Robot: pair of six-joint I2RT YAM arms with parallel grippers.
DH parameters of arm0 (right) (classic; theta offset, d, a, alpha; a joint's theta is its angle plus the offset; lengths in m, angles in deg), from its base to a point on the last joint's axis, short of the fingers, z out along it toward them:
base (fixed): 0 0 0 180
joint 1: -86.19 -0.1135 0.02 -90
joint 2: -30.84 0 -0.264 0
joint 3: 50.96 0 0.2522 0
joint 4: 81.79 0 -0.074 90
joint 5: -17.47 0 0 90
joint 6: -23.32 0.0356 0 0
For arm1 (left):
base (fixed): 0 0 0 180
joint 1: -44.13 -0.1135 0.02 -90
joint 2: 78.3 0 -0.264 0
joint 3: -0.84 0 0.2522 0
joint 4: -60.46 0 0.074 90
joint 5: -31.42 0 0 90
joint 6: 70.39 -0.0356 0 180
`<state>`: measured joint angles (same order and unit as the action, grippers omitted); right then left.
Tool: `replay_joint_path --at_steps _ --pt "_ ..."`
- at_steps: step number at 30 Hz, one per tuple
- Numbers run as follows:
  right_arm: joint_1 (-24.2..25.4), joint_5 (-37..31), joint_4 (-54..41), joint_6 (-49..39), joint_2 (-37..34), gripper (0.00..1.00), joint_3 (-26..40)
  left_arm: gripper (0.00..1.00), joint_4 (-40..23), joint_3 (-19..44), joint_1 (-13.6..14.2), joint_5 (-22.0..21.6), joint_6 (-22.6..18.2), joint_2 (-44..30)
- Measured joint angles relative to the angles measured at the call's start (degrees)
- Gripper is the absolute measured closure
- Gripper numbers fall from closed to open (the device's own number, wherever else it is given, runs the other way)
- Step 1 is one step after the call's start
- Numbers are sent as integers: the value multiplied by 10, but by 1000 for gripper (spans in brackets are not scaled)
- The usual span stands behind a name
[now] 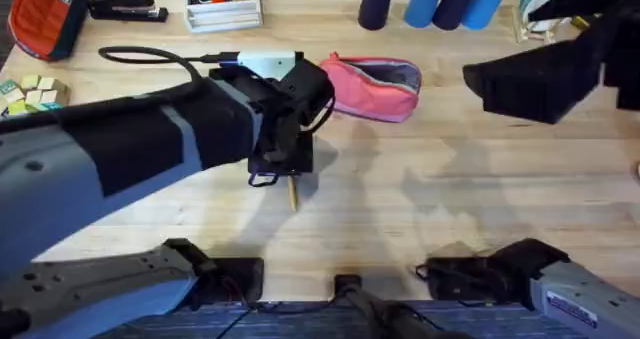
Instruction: Unzip the bag, pick up the pens from the table one at a time and place them inside, then zip the bag closed.
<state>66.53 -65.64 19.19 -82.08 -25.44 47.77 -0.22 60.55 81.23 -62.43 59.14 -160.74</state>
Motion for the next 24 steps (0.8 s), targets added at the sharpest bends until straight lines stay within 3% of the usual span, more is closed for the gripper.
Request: replay_joint_path --at_steps 1,3,11,16,24 --pt "0 0 0 0 0 3 0 903 0 1 0 0 1 0" --pt "0 0 0 0 0 3 0 949 1 1 1 -1 1 2" --pt "0 0 0 0 0 3 0 960 -3 4 1 -1 1 1" --pt "0 0 0 0 0 4 0 960 -29 39 -2 -17 -5 -14" --pt "0 0 0 0 0 4 0 959 8 136 -35 -81 -88 -16"
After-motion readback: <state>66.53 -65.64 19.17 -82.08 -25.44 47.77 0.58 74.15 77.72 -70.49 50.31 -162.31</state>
